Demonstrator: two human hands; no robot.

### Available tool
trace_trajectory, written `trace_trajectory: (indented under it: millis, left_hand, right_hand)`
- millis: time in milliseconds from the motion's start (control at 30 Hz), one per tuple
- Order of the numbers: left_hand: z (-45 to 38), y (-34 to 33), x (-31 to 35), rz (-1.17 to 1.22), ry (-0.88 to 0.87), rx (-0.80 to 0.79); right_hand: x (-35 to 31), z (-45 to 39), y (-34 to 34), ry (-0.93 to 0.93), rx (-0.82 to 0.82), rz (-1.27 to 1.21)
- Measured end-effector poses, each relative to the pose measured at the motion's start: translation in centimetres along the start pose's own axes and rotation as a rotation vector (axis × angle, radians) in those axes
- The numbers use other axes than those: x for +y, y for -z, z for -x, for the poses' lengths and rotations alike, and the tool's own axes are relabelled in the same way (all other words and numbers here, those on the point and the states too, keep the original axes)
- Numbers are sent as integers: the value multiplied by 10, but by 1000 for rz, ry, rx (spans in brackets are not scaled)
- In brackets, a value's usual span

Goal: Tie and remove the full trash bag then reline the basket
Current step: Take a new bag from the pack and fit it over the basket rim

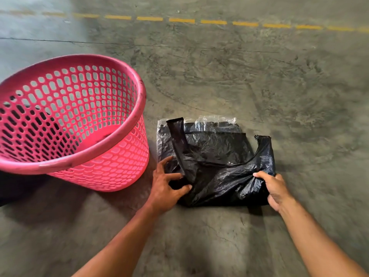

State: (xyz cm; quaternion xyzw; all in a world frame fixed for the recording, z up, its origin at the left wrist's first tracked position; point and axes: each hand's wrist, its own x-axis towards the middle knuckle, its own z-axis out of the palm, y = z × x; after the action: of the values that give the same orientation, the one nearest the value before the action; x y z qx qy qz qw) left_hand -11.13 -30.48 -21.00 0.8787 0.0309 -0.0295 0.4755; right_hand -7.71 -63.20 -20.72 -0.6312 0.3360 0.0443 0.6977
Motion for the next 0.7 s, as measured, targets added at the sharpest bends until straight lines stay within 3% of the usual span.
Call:
trace_trajectory:
  millis: [100,267,400,467,567,700]
  left_hand:
    - [1,-2,8,87,0,-91]
    - [-1,6,19,30,81,-119]
    - [-8,5,30,293,521,2]
    - [-16,3,32,422,638,-32]
    - [-16,2,55,511,516,-157]
    - [-21,11,107,693,329,-208]
  right_hand:
    - [4,2,-4,2,2,5]
    - [5,5,-8,21,-7,49]
    - [0,10,-6,43,-108,106]
    - [-4,15,-7,35,-163,108]
    - [-19,30,-19,50,-219,53]
    - [-58,58,-41,117,-243,-53]
